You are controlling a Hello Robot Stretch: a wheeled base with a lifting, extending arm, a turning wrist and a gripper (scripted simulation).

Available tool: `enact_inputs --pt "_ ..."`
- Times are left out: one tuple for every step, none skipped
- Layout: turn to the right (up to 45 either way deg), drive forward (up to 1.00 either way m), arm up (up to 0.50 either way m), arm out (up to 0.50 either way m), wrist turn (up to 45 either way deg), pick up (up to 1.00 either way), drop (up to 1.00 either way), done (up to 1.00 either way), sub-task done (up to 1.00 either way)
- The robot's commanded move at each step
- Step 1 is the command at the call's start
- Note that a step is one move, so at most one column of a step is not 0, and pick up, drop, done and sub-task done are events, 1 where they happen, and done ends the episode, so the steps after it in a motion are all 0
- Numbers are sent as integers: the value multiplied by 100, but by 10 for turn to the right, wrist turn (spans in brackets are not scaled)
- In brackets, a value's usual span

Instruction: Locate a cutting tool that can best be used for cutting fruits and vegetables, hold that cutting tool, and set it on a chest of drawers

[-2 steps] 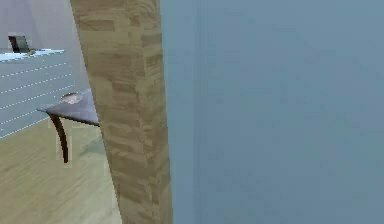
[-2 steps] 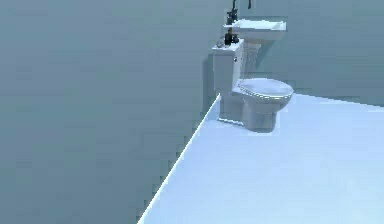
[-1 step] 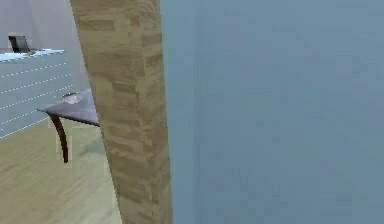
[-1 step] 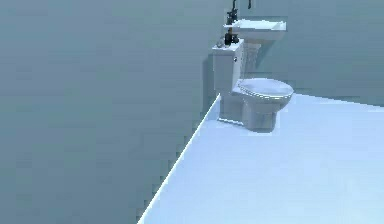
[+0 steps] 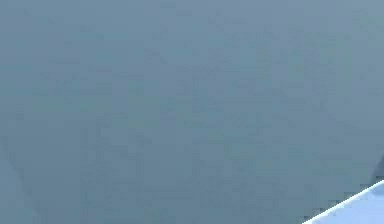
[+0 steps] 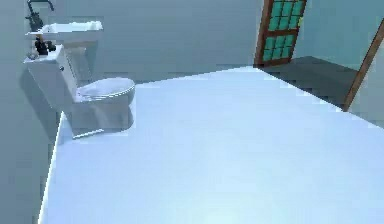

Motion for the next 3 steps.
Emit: enact_inputs --pt "450 0 0 0 0 0 0 0 0" --pt "450 0 0 0 0 0 0 0 0" --pt "180 0 0 0 0 0 0 0 0"
